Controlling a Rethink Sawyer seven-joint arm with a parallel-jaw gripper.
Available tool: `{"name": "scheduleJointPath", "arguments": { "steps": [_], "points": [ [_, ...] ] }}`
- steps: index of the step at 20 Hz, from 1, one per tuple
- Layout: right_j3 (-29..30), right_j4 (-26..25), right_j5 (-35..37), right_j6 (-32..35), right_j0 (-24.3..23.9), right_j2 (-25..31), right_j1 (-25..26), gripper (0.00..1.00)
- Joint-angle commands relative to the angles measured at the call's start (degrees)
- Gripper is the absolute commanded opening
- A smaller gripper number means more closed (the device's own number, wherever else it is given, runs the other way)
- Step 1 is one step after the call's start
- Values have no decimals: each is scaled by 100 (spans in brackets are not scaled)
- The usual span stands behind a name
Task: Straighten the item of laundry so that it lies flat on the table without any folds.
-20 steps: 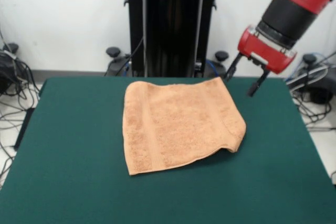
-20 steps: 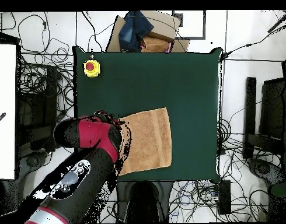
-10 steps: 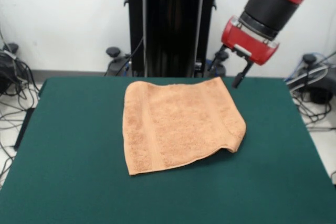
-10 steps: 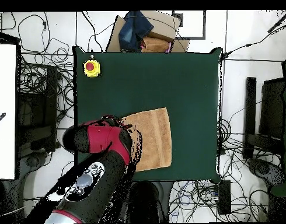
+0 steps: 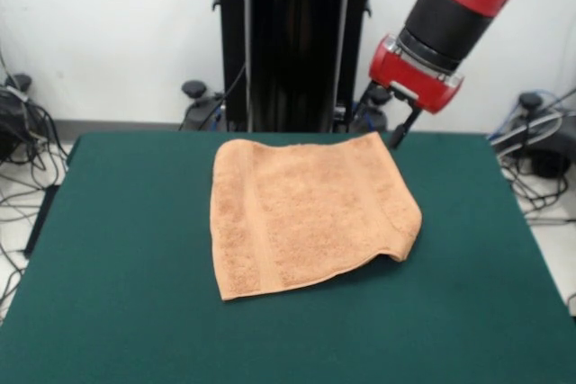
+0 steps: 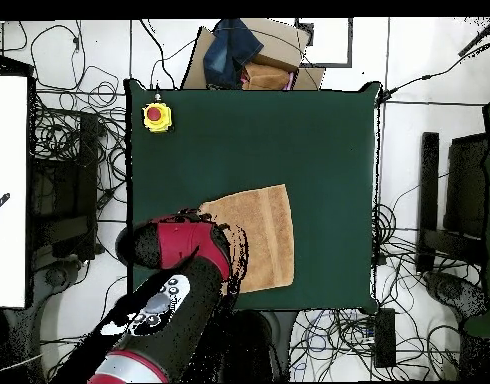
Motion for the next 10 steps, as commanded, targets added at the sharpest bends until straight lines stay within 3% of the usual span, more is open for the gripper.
{"name": "scheduleJointPath", "arguments": {
  "steps": [1, 10],
  "points": [
    [391, -383, -186, 138, -126, 918, -69, 100],
    [540, -545, -236, 155, -387, 1239, -235, 100]
  ]
}}
